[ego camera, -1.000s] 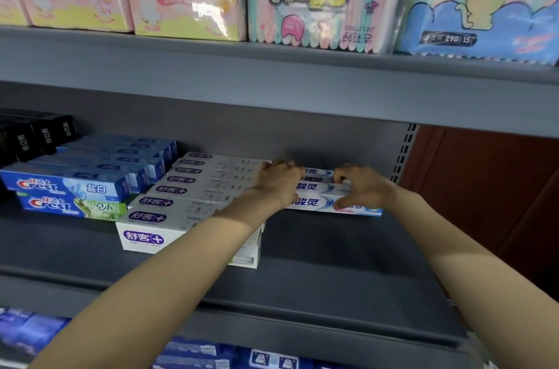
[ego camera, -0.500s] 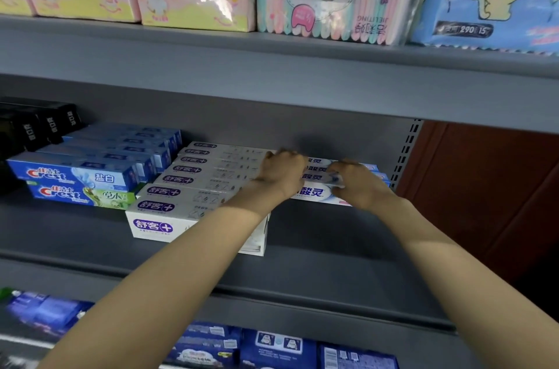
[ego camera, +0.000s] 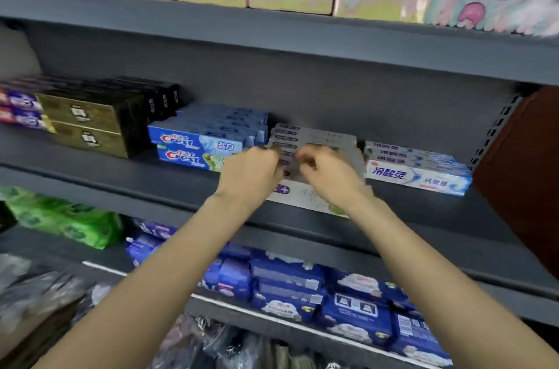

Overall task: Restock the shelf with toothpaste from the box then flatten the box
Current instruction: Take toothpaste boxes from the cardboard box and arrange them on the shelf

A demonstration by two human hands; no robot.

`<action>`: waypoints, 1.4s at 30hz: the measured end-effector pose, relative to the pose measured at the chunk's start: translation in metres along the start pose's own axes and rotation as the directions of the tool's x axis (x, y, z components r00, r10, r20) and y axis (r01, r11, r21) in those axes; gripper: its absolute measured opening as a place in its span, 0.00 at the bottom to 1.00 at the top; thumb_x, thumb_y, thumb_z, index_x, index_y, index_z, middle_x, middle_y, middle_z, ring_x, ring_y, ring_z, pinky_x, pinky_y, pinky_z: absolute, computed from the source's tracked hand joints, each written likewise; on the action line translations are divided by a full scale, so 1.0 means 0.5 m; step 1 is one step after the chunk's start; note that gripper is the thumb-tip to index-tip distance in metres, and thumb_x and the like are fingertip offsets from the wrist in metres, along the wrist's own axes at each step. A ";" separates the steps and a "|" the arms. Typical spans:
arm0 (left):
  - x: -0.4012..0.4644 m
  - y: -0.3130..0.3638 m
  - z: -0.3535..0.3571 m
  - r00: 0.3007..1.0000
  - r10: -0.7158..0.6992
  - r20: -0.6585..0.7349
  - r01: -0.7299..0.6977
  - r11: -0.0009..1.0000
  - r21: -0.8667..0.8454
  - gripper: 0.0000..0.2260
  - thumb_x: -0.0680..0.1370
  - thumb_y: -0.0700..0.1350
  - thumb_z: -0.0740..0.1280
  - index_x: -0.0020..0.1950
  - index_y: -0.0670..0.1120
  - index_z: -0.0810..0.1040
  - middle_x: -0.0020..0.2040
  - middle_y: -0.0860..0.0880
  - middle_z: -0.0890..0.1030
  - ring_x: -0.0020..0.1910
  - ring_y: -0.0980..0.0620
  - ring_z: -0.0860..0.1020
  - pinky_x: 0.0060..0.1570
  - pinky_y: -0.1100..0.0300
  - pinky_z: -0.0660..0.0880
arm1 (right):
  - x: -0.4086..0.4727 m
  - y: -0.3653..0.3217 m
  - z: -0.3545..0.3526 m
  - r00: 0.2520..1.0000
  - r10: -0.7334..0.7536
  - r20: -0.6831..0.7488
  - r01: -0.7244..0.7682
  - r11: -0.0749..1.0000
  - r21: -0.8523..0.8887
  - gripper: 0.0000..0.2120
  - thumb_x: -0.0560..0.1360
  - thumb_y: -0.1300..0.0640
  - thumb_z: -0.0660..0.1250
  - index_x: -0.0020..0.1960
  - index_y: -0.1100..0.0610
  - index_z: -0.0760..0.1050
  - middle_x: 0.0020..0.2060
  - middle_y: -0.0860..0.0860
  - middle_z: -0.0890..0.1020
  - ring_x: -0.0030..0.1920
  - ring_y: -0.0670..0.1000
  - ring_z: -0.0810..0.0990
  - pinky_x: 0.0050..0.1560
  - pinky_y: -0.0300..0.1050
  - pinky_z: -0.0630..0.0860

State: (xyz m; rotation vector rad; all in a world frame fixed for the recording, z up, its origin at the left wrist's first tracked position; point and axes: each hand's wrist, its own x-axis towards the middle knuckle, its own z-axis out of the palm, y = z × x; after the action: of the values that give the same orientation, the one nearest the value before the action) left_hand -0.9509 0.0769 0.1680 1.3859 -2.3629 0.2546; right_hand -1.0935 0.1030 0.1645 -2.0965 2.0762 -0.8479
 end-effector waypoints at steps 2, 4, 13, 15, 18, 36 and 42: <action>-0.062 -0.108 -0.024 0.997 -0.082 -0.006 0.082 0.996 -0.033 0.11 0.79 0.49 0.59 0.56 0.46 0.74 0.52 0.44 0.81 0.53 0.40 0.78 0.44 0.54 0.72 | -0.008 -0.102 0.059 0.999 -0.042 -0.011 0.042 0.998 0.039 0.12 0.77 0.57 0.59 0.56 0.51 0.78 0.50 0.53 0.83 0.51 0.56 0.80 0.53 0.50 0.76; -0.131 -0.236 -0.051 0.981 -0.193 -0.024 0.191 0.979 -0.066 0.11 0.78 0.50 0.60 0.56 0.47 0.76 0.51 0.43 0.81 0.51 0.39 0.79 0.45 0.53 0.73 | -0.020 -0.216 0.122 0.997 -0.072 -0.012 0.073 0.993 0.096 0.12 0.77 0.58 0.60 0.56 0.53 0.79 0.51 0.53 0.83 0.52 0.56 0.80 0.54 0.50 0.76; -0.459 -0.747 -0.124 0.910 -0.408 0.075 0.413 0.908 -0.070 0.11 0.79 0.50 0.60 0.55 0.47 0.77 0.49 0.45 0.82 0.49 0.41 0.79 0.41 0.54 0.72 | -0.082 -0.753 0.473 0.946 -0.210 0.246 0.172 0.971 0.167 0.12 0.77 0.57 0.59 0.55 0.54 0.78 0.51 0.57 0.82 0.53 0.59 0.79 0.48 0.50 0.76; -0.523 -0.846 -0.127 0.882 -0.459 0.111 0.466 0.884 -0.047 0.12 0.79 0.50 0.59 0.55 0.45 0.76 0.48 0.43 0.82 0.48 0.40 0.79 0.40 0.53 0.72 | -0.092 -0.855 0.549 0.913 -0.245 0.327 0.202 0.966 0.159 0.11 0.77 0.57 0.59 0.55 0.55 0.78 0.50 0.59 0.81 0.52 0.60 0.78 0.43 0.48 0.72; -0.613 -1.000 -0.128 0.820 -0.555 0.141 0.561 0.828 0.002 0.11 0.79 0.48 0.60 0.55 0.44 0.76 0.49 0.43 0.81 0.48 0.41 0.79 0.40 0.53 0.73 | -0.093 -0.994 0.663 0.847 -0.315 0.427 0.267 0.949 0.170 0.10 0.78 0.57 0.59 0.53 0.58 0.77 0.47 0.60 0.81 0.48 0.60 0.79 0.36 0.46 0.69; -0.958 -1.737 0.039 0.366 -0.770 0.522 0.849 0.506 0.151 0.15 0.78 0.43 0.61 0.65 0.43 0.72 0.63 0.40 0.75 0.63 0.40 0.72 0.58 0.50 0.72 | -0.040 -1.521 1.290 0.540 -0.285 0.792 0.107 0.957 0.271 0.13 0.76 0.60 0.61 0.60 0.61 0.74 0.58 0.58 0.79 0.61 0.58 0.75 0.55 0.45 0.71; -1.067 -1.893 0.105 0.384 -0.599 0.702 0.700 0.685 0.202 0.32 0.77 0.50 0.66 0.77 0.45 0.56 0.76 0.44 0.59 0.74 0.43 0.58 0.70 0.47 0.61 | -0.091 -1.587 1.463 0.421 -0.007 0.907 -0.094 0.994 0.051 0.21 0.75 0.57 0.62 0.67 0.60 0.67 0.65 0.59 0.73 0.64 0.60 0.72 0.63 0.49 0.70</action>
State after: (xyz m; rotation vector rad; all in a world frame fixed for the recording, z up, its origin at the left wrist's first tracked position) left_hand 0.0912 0.0159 -0.1387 2.5686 -1.9774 -0.8381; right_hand -0.0633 -0.0247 -0.1339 -1.7536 1.3818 0.2584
